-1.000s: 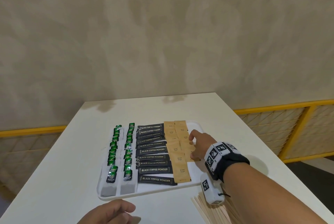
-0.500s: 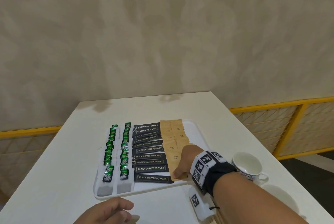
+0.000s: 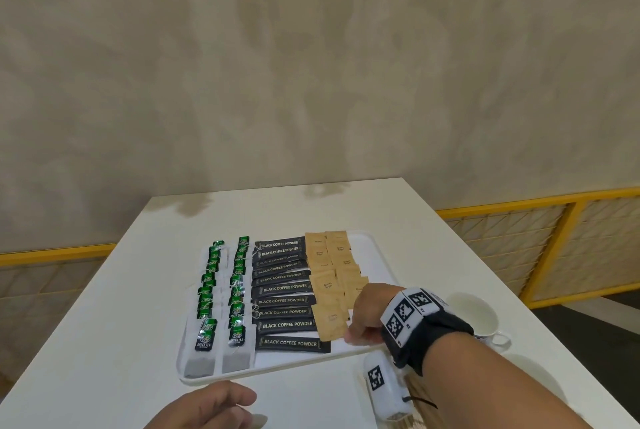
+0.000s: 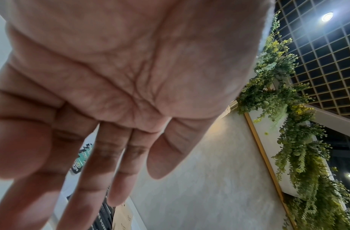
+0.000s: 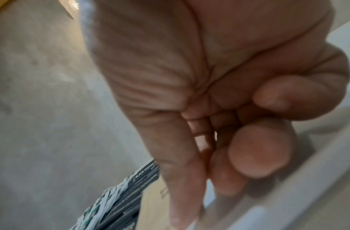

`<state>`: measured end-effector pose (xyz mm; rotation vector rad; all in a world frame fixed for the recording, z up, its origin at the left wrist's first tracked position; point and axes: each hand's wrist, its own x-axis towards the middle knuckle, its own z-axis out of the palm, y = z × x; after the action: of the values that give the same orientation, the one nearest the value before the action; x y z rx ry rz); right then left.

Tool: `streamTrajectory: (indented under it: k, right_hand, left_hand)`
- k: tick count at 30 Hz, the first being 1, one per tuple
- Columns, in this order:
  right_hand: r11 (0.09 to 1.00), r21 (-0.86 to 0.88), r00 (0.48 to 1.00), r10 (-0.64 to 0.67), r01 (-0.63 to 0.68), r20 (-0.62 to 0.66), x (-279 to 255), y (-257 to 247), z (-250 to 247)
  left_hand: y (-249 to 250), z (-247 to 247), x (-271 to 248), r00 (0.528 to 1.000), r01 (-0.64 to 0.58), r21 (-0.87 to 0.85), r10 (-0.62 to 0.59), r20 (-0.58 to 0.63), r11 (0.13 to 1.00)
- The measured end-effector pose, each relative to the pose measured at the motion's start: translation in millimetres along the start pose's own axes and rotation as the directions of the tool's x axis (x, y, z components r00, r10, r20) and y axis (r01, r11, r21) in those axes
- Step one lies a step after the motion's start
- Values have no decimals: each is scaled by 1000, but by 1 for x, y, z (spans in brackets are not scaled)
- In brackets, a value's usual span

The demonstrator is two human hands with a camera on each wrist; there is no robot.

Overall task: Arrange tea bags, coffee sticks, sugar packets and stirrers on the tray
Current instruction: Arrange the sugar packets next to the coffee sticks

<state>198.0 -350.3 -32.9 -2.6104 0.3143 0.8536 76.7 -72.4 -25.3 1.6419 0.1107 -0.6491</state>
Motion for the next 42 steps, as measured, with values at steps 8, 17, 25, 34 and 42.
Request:
streamTrajectory:
  k: [8, 17, 25, 34, 42]
  right_hand:
    - [995, 55, 978, -67, 79, -197, -12, -15, -3]
    - [998, 42, 963, -28, 41, -268, -10, -33, 23]
    - [995, 96, 972, 1, 22, -236, -8, -26, 17]
    - [941, 334, 995, -16, 49, -101, -9, -16, 4]
    - [908, 404, 985, 153, -106, -86, -26, 12, -30]
  left_hand:
    - [-5, -3, 9, 998, 58, -129, -54, 33, 990]
    - [7, -6, 13, 978, 204, -227, -206, 16, 952]
    - [-3, 3, 2, 998, 68, -76, -69, -15, 995]
    - [5, 4, 3, 999, 40, 135, -40, -4, 990]
    - [3, -3, 3, 995, 30, 250, -7, -96, 968]
